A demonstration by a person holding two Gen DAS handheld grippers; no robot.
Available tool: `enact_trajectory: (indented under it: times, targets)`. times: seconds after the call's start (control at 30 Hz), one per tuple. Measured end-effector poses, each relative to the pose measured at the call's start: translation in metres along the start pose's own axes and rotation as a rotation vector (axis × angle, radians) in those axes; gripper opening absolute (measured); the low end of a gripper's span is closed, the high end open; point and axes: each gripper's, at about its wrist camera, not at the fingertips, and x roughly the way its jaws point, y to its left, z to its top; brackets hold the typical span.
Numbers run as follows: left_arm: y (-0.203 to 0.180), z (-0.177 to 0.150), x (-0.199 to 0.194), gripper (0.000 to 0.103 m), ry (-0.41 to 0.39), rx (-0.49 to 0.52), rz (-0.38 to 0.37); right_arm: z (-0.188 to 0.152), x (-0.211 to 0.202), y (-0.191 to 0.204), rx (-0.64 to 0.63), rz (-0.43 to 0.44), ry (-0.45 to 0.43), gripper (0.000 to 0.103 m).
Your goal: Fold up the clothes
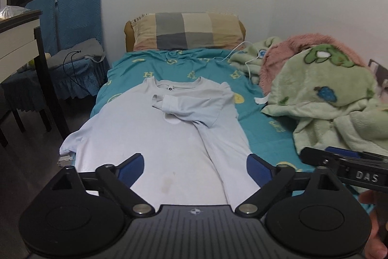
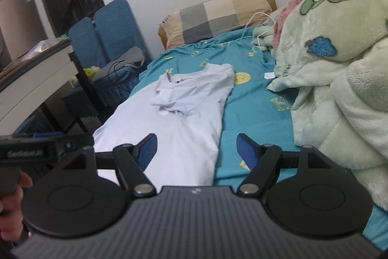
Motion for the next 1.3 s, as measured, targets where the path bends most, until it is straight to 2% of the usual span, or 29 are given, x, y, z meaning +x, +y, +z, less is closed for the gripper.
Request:
enact_trajectory:
  times: [0.07, 0.13, 0.23, 0.33, 0.93, 1.13, 1.3]
  targets:
    - [-0.001, -0.010, -0.010, 0.103, -0.026, 0.000, -0.001, -0.002, -0.005, 0.005, -0.018, 0.007, -0.010, 0.074]
    - [-0.001, -0.021, -0.015, 0.103, -0.047, 0.004, -0.005, -0.003, -0.009, 0.010, -0.045, 0.008, -0.030, 0.074]
    - [0.004, -0.034, -0.011, 0.103, -0.027, -0.017, -0.003, -0.004, -0.008, 0.016, -0.077, -0.001, -0.044, 0.078]
    - [0.009, -0.039, -0.004, 0.103, -0.011, -0.036, 0.024, -0.005, -0.005, 0.019, -0.087, -0.008, -0.041, 0.078]
    - [0.009, -0.034, 0.002, 0.103, -0.013, -0.008, 0.064, -0.007, -0.006, 0.016, -0.047, -0.036, -0.038, 0.078]
    - [0.019, -0.028, -0.006, 0.103, -0.027, -0.047, 0.060, -0.009, -0.003, 0.019, -0.056, -0.029, -0.020, 0.078]
    - [0.042, -0.018, -0.018, 0.103, -0.044, -0.135, 0.041, 0.001, 0.006, 0.028, -0.077, 0.012, 0.006, 0.078]
